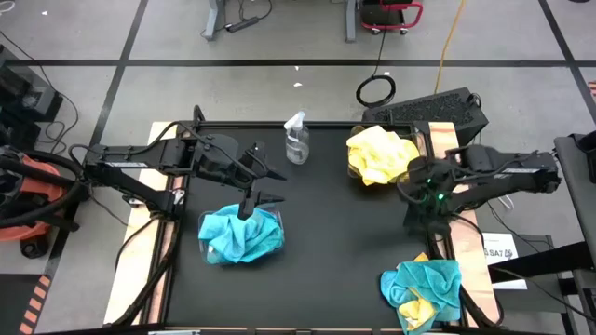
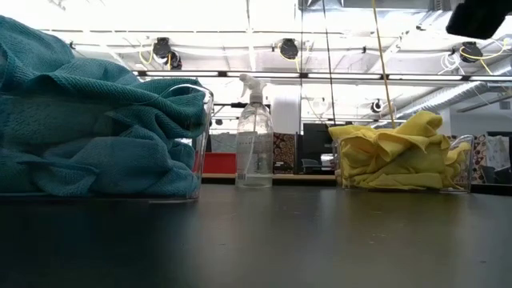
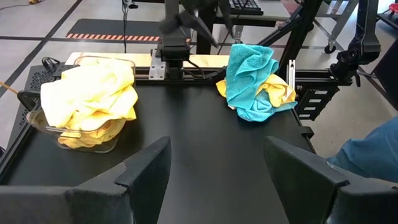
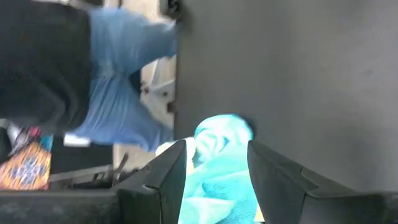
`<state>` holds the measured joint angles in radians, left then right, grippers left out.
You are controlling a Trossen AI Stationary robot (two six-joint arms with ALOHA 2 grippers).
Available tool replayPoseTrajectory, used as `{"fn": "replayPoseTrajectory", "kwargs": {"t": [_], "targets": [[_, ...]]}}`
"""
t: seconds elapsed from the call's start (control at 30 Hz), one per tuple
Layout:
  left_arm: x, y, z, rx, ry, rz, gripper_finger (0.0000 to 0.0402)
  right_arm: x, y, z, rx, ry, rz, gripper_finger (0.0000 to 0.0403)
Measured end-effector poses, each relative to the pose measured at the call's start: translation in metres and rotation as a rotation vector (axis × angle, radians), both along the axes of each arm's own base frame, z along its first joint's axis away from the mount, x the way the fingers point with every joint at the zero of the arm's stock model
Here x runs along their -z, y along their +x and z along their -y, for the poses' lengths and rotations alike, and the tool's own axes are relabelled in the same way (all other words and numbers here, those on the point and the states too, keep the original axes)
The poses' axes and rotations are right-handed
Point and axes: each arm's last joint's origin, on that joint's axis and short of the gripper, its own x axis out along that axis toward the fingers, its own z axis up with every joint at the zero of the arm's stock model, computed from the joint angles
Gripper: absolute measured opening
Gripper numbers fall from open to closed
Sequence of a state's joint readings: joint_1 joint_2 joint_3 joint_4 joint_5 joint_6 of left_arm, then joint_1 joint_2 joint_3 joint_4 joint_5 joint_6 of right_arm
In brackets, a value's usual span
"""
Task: Sort microfiber towel by color & place in baskets
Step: Put the blue towel into the bottom transparent bin
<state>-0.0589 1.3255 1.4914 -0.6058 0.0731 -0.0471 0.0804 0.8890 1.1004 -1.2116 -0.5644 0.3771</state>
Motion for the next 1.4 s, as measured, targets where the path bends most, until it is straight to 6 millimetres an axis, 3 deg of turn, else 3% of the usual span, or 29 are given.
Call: {"fn": "replayPoseTrajectory", "kwargs": {"t": [0.3,0.57,1.0,1.4], "targets": [[0.0,0.0,0.0,-0.001,-0.003,-0.001,0.0263,0.048,-0.006,-0.021,-0.217,0.032,-0.18,0.0162],[0.0,0.0,0.0,-0.029,-0.061,-0.013,0.0263,0.077,-0.017,-0.037,-0.347,0.017,-0.303,0.0162],[0.001,0.0,0.0,-0.033,-0.07,-0.016,0.0263,0.079,-0.017,-0.076,-0.431,0.087,-0.237,0.0165],[0.004,-0.002,0.0,-0.034,-0.067,-0.05,0.0263,0.094,-0.028,-0.11,-0.468,0.005,-0.42,0.0259]]}}
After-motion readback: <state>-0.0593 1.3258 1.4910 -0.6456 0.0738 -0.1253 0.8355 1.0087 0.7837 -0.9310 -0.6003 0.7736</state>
